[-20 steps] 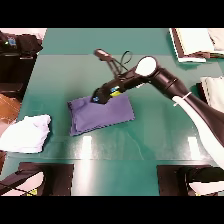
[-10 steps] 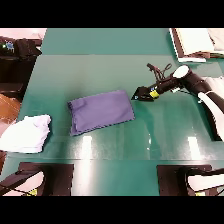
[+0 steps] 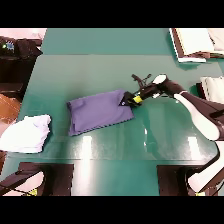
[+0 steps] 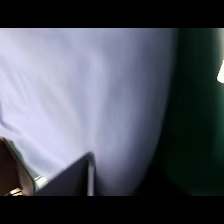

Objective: Fold the shirts.

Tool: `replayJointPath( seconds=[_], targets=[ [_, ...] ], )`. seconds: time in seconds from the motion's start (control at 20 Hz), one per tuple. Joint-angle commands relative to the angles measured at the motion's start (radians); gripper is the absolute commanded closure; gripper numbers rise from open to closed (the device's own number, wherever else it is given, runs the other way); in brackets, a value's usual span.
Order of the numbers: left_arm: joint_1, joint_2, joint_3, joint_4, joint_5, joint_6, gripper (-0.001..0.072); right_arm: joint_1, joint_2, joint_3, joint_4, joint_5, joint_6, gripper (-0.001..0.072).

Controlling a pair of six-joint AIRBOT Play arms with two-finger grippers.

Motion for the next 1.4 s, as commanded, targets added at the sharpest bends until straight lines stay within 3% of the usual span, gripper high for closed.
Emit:
replayJointPath(
  seconds=[0.0, 0.3, 0.65, 1.0, 1.35],
  targets=[
    [-0.006, 0.001, 0.000, -0.035, 0.002, 0.006, 0.0686, 0.074, -0.068, 0.120, 0.030, -0.003, 0.000, 0.0685],
    [-0.172, 0.001, 0.000, -0.033, 0.043, 0.006, 0.0686, -0.045, 0.071, 0.202, -0.123, -0.024, 0.026, 0.0695],
    [-0.294, 0.001, 0.000, -0.034, 0.080, 0.004, 0.0686, -0.500, 0.353, 0.201, -0.358, -0.028, 0.095, 0.0695],
    [-0.317, 0.001, 0.000, -0.069, 0.082, -0.005, 0.0685, -0.961, 0.431, 0.201, -0.351, -0.070, 0.094, 0.0695],
    [-0.317, 0.001, 0.000, -0.086, 0.081, -0.032, 0.0685, -1.094, 0.407, 0.217, -0.203, -0.203, 0.024, 0.0695]
  ],
)
